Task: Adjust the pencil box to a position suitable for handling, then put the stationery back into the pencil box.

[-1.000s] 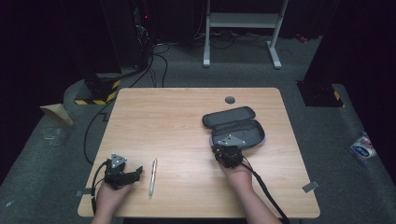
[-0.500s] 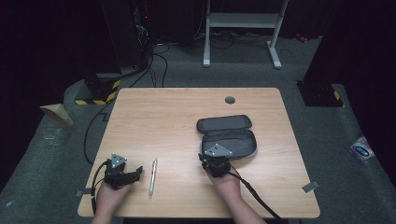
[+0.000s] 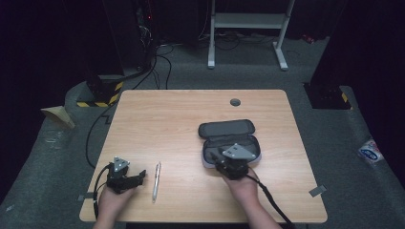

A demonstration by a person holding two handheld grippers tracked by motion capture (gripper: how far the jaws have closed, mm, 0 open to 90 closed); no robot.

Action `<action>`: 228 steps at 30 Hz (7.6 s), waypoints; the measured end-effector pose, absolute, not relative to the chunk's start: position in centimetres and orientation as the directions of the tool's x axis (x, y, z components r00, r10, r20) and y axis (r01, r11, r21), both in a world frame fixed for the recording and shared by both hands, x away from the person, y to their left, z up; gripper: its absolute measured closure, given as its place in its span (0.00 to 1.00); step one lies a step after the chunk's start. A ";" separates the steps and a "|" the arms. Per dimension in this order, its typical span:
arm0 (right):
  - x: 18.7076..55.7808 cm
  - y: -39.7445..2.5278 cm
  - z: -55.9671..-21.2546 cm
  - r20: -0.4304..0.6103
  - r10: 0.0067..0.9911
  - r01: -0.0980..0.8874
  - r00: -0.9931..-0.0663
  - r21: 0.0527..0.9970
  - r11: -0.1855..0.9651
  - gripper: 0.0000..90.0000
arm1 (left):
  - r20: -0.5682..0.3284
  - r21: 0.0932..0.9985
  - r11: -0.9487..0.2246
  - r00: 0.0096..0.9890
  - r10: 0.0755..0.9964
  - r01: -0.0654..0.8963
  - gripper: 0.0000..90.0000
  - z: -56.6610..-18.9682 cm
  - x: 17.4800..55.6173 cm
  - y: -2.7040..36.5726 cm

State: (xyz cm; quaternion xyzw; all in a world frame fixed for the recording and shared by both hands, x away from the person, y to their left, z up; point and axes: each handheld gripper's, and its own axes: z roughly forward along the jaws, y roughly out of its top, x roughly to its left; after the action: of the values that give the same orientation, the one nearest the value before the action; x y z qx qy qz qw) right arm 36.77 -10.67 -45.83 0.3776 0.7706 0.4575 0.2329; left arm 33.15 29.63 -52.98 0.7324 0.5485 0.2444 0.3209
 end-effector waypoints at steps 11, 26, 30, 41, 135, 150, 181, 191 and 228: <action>40.5 -21.1 -47.1 -0.012 0.935 0.531 -0.354 0.821 0.211 0.64 | 0.006 0.737 -0.193 0.279 0.960 0.647 0.19 -53.0 33.2 29.6; 40.3 -19.9 -50.3 0.009 0.924 0.590 -0.383 0.771 0.237 0.66 | 0.006 0.738 -0.193 0.280 0.960 0.647 0.19 -53.0 33.2 29.6; 40.0 -19.0 -50.5 0.002 0.918 0.584 -0.397 0.772 0.250 0.66 | 0.006 0.738 -0.193 0.279 0.960 0.647 0.19 -53.0 33.2 29.6; 39.4 -16.4 -51.0 -0.005 0.894 0.560 -0.447 0.778 0.284 0.66 | 0.006 0.739 -0.193 0.281 0.960 0.646 0.20 -53.0 33.2 29.6; 34.6 -24.8 -52.3 -0.018 0.929 0.629 -0.369 0.731 0.264 0.41 | 0.023 0.778 -0.180 0.259 0.966 0.602 0.36 -50.8 30.5 28.0; 34.6 -24.7 -52.3 -0.018 0.928 0.627 -0.372 0.732 0.266 0.42 | -0.020 0.783 -0.182 0.317 0.948 0.594 0.34 -50.3 29.3 26.5; 34.6 -24.7 -52.3 -0.020 0.924 0.625 -0.381 0.732 0.273 0.43 | -0.061 0.683 -0.216 0.350 0.935 0.697 0.44 -51.5 29.7 22.5; 34.6 -24.7 -52.3 -0.016 0.923 0.625 -0.384 0.731 0.272 0.43 | -0.053 0.693 -0.230 0.367 0.929 0.683 0.62 -51.6 29.5 22.6; 34.7 -24.6 -52.3 -0.021 0.922 0.622 -0.387 0.732 0.278 0.43 | -0.034 0.726 -0.280 0.439 0.898 0.629 0.88 -52.0 29.1 22.8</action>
State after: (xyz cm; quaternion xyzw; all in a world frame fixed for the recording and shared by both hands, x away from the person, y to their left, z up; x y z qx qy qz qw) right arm 34.70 -24.65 -52.30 0.5039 0.7658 0.3273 0.2291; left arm 29.12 22.84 -51.99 0.7755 0.4921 0.1962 0.3435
